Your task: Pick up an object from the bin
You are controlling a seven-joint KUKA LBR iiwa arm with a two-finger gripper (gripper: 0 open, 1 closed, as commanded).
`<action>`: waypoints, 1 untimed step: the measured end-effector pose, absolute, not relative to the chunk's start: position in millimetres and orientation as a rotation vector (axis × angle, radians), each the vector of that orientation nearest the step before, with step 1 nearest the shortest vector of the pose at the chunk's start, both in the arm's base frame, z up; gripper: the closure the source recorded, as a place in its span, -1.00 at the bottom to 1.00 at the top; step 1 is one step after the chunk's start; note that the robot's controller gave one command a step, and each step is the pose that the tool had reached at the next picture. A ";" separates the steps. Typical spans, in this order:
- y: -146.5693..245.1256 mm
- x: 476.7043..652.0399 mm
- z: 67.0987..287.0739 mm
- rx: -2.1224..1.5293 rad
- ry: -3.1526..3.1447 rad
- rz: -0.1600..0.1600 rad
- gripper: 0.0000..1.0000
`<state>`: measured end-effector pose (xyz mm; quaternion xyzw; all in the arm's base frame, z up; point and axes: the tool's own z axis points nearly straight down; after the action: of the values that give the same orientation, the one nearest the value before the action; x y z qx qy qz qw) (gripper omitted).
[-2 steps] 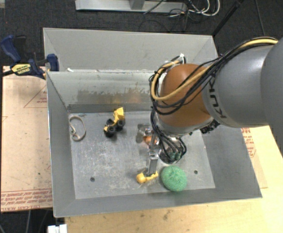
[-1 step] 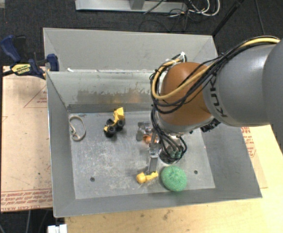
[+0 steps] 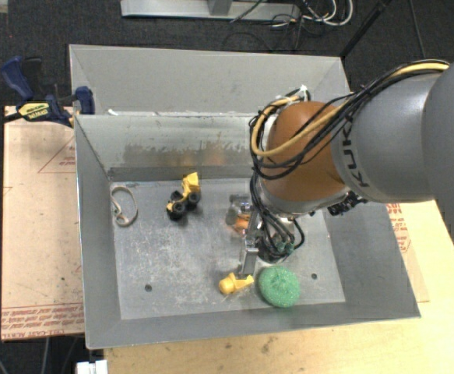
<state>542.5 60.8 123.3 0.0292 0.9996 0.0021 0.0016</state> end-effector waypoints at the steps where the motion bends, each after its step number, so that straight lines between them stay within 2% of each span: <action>1: 31.9 557.6 86.0 0.278 3.120 0.005 -1.00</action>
Offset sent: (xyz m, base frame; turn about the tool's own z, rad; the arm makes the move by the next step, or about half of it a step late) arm -0.0164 -0.0688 0.0019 -0.0462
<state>557.6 31.9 86.0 0.0886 0.9961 0.0017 0.0049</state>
